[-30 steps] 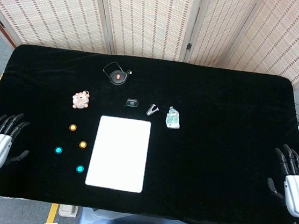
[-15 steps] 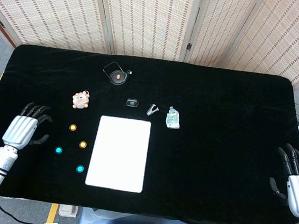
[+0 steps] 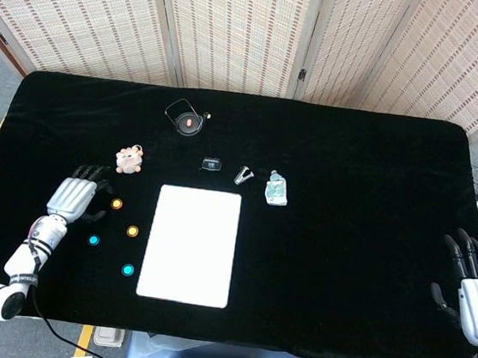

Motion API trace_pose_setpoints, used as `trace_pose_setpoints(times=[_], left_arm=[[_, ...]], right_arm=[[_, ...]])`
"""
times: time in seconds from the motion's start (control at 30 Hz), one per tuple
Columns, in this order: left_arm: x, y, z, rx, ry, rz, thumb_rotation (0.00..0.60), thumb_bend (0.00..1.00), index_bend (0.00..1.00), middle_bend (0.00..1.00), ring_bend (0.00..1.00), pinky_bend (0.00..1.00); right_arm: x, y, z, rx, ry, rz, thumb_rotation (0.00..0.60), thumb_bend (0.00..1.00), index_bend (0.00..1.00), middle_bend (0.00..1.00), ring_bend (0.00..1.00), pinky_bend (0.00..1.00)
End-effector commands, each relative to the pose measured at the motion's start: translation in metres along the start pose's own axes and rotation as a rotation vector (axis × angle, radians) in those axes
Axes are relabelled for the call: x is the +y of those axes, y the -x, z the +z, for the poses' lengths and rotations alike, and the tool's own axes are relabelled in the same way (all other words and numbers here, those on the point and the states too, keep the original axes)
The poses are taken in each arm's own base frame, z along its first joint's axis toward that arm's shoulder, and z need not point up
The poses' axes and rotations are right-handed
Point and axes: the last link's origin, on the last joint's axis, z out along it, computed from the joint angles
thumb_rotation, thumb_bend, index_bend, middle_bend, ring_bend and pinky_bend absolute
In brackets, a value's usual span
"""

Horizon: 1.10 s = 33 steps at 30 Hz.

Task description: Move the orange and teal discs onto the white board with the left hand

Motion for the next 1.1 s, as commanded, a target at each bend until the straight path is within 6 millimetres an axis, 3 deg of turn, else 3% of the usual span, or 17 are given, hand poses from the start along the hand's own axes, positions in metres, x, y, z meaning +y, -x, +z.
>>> trace_pose_setpoints(times=[0.03, 0.4, 1.1], left_arm=[[0.005, 0.004, 0.005, -0.01, 0.005, 0.001, 0.6, 0.36, 0.39, 0.09, 0.0, 0.0], [0.011, 0.016, 0.021, -0.041, -0.018, 0.002, 0.6, 0.36, 0.42, 0.09, 0.0, 0.0], [0.013, 0.029, 0.033, -0.056, -0.044, -0.013, 0.6, 0.4, 0.45, 0.09, 0.0, 0.0]], right_arm=[[0.001, 0.0, 0.0, -0.002, 0.003, 0.0, 0.6, 0.42, 0.0, 0.0, 0.01, 0.0], [0.002, 0.002, 0.0, -0.01, 0.009, 0.002, 0.6, 0.42, 0.0, 0.0, 0.01, 0.0], [0.007, 0.003, -0.002, -0.015, 0.025, 0.008, 0.6, 0.42, 0.0, 0.0, 0.0, 0.0]])
